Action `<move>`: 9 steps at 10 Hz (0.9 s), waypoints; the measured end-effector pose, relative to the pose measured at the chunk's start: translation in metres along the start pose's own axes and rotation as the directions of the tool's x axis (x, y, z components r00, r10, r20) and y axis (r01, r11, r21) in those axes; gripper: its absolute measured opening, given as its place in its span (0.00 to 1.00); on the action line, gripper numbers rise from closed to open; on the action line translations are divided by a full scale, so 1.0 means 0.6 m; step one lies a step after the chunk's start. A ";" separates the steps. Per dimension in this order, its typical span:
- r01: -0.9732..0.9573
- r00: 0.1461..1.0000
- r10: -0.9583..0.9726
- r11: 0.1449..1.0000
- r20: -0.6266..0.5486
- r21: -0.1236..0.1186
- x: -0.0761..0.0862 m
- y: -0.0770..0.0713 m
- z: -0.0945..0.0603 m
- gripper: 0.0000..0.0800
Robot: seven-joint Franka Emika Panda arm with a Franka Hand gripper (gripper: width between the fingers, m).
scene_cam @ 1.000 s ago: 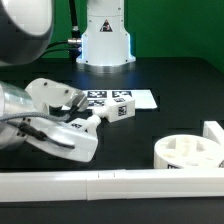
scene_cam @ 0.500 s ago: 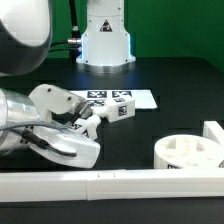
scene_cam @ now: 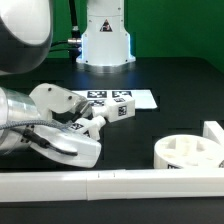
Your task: Assemble stool
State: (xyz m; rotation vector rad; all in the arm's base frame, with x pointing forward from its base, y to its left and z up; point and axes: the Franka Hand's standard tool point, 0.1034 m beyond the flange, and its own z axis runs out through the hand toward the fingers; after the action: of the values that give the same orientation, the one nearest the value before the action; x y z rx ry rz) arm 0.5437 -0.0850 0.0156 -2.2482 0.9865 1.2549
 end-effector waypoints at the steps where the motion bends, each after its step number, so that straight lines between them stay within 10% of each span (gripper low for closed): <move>1: 0.018 1.000 -0.018 1.000 -0.012 0.008 -0.030 -0.013 -0.021 0.41; 6: 0.078 0.955 -0.064 0.996 -0.290 0.039 -0.044 -0.053 -0.054 0.42; 9: 0.187 0.864 -0.196 0.980 -0.464 -0.066 -0.129 -0.129 -0.081 0.42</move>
Offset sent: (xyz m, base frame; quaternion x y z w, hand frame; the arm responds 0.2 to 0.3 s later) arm 0.0000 0.0000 0.0000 0.0000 0.1938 0.0000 0.9810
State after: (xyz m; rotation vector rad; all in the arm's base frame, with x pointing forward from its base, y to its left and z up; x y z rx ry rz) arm 0.6012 -0.0325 0.1062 -2.6548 0.8735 0.6443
